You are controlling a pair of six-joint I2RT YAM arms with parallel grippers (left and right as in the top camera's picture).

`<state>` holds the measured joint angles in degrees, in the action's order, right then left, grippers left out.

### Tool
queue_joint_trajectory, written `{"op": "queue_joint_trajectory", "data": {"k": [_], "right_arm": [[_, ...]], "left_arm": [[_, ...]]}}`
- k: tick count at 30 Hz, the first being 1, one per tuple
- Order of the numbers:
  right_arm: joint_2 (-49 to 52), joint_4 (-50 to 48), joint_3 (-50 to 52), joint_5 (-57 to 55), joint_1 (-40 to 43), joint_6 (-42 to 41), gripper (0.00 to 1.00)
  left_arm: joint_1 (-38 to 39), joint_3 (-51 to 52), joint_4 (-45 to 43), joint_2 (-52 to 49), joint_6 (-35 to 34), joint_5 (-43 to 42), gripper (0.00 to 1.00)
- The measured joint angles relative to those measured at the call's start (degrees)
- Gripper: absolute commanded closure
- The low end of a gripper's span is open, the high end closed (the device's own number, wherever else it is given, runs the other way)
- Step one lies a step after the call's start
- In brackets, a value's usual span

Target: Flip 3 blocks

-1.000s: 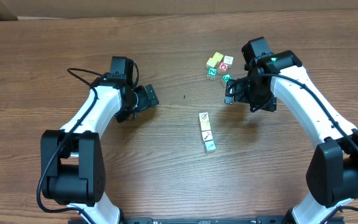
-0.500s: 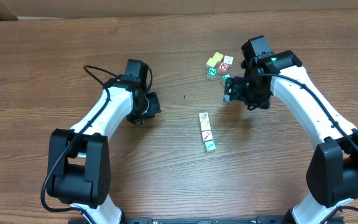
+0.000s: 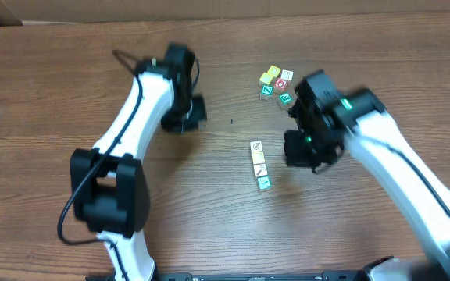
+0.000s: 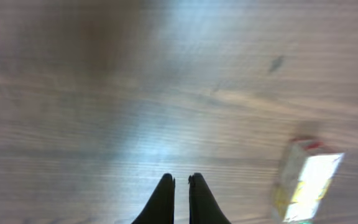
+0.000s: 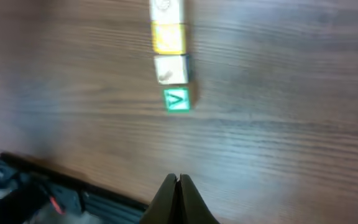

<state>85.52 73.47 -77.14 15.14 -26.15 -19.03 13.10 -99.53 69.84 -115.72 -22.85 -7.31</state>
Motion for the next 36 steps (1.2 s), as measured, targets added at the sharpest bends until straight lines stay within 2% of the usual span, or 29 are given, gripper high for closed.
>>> {"op": "queue_joint_trajectory", "data": {"k": [3,6,13,18,25,31,36], "right_arm": [[-10.47,-5.38,6.08,-1.64,-2.45,-4.35,0.96],[-14.08,-10.73,12.92,-2.12,-4.87,-9.01,0.96],[-4.35,-19.71,24.85,-3.34,-8.17,-17.59,0.96],[-0.76,-22.45,25.20,-3.34,-8.17,-20.85,0.96],[3.39,-27.67,25.75,-2.21,-9.05,-27.50,0.96],[4.13,-35.93,28.50,-1.68,-13.57,-34.69,0.96],[4.13,-36.57,30.82,-5.31,-17.55,-40.39,0.96]], "left_arm": [[0.90,-7.34,1.31,-4.52,0.44,0.02,0.96],[3.06,-8.85,-1.44,-8.63,0.61,-0.96,0.96],[9.05,-8.83,-9.46,-13.53,0.61,-4.22,0.96],[11.80,-8.85,-14.01,-13.55,0.57,-4.48,0.96],[12.59,-8.83,-16.02,-13.62,0.37,-4.48,0.96],[12.81,-8.79,-15.89,-13.64,0.37,-4.46,0.96],[13.66,-6.97,-17.20,-13.64,-0.46,-3.52,0.96]]}}
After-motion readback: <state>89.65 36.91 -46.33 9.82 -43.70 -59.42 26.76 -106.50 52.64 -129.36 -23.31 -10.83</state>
